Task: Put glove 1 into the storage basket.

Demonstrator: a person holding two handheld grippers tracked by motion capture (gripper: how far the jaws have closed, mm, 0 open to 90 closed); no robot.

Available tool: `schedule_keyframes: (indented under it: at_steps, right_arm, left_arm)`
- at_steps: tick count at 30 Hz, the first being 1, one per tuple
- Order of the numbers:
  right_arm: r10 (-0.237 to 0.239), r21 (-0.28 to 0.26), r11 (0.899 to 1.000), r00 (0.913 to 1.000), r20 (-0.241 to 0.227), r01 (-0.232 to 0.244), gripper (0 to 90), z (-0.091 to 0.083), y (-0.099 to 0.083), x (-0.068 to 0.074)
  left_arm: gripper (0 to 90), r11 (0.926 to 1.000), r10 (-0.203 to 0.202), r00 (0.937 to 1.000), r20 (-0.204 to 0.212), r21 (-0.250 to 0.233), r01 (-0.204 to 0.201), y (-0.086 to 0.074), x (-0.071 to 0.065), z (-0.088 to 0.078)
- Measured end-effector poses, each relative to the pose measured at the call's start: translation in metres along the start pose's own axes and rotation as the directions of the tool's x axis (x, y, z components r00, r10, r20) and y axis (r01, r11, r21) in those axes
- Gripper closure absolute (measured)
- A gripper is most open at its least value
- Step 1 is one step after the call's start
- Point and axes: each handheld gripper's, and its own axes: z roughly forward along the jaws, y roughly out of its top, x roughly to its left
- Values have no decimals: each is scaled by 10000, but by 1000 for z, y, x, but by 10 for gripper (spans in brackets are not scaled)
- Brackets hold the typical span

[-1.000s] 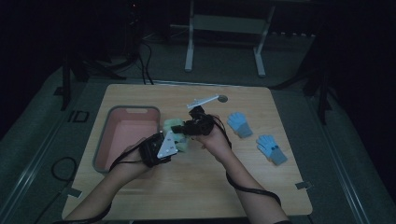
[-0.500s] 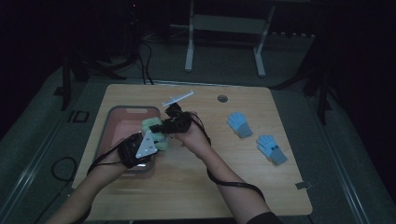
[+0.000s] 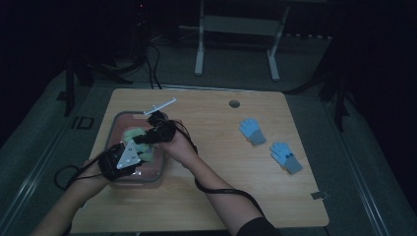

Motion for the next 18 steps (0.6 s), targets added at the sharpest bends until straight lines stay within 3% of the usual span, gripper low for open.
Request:
schedule_keyframes:
  at_steps: [6, 13, 18]
  right_arm:
    - [167, 120, 9998, 9999, -44, -166, 724, 13, -7, -5]
    - [351, 488, 9981, 9990, 272, -364, 722, 26, -16, -16]
    - [244, 749, 9968, 9978, 616, -290, 714, 33, -20, -21]
  left_arm:
    - [750, 9993, 238, 9995, 205, 273, -244, -10, 0, 12]
    - [750, 9988, 8, 9980, 629, 483, -39, -15, 2, 29]
    - [749, 9972, 155, 9967, 802, 720, -213, -16, 3, 37]
